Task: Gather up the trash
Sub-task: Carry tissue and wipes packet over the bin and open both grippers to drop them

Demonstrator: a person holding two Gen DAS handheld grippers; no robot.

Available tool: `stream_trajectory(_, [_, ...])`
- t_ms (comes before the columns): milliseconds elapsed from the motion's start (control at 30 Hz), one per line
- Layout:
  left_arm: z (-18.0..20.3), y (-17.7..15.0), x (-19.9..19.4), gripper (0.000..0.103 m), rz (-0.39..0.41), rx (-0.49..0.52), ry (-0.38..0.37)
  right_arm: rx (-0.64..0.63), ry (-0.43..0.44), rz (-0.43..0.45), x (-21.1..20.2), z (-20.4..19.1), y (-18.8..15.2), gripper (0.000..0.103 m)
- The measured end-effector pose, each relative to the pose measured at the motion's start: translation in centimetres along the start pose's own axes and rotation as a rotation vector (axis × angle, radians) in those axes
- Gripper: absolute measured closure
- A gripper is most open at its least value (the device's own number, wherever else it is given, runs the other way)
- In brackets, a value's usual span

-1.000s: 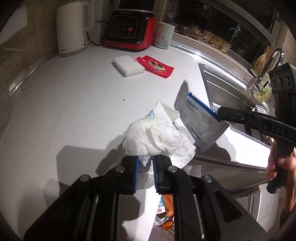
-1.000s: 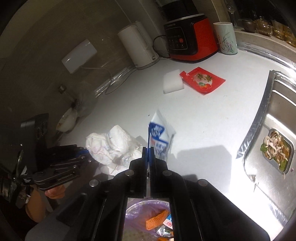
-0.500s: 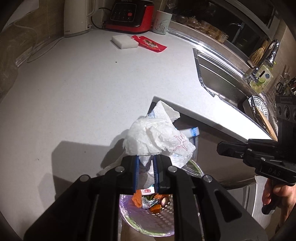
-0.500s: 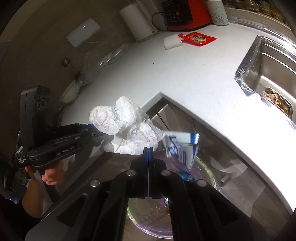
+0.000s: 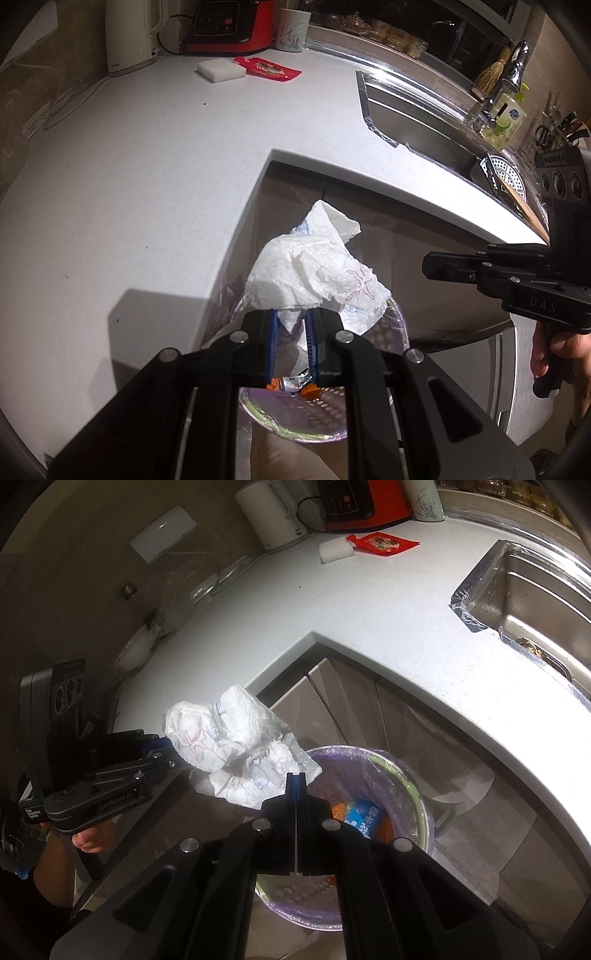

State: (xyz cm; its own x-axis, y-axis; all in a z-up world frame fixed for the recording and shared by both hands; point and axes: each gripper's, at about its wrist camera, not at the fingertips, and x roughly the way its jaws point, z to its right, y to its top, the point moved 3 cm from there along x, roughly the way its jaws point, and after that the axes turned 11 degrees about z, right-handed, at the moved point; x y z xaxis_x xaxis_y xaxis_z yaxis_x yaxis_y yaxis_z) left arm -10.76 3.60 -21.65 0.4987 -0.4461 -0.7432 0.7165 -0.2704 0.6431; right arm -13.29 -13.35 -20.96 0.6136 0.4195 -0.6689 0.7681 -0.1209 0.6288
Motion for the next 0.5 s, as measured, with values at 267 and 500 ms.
stream_trajectory(267, [1.9, -3.4, 2.2, 0.091, -0.053, 0.039, -0.003, -0.036, -0.033, -0.014, -0.7, -0.5, -0.8, 0.102])
stream_trajectory(500, [2.6, -7.4, 6.6, 0.091, -0.150, 0.067, 0.016, -0.038, -0.063, -0.046, -0.8, 0.0, -2.2, 0.102])
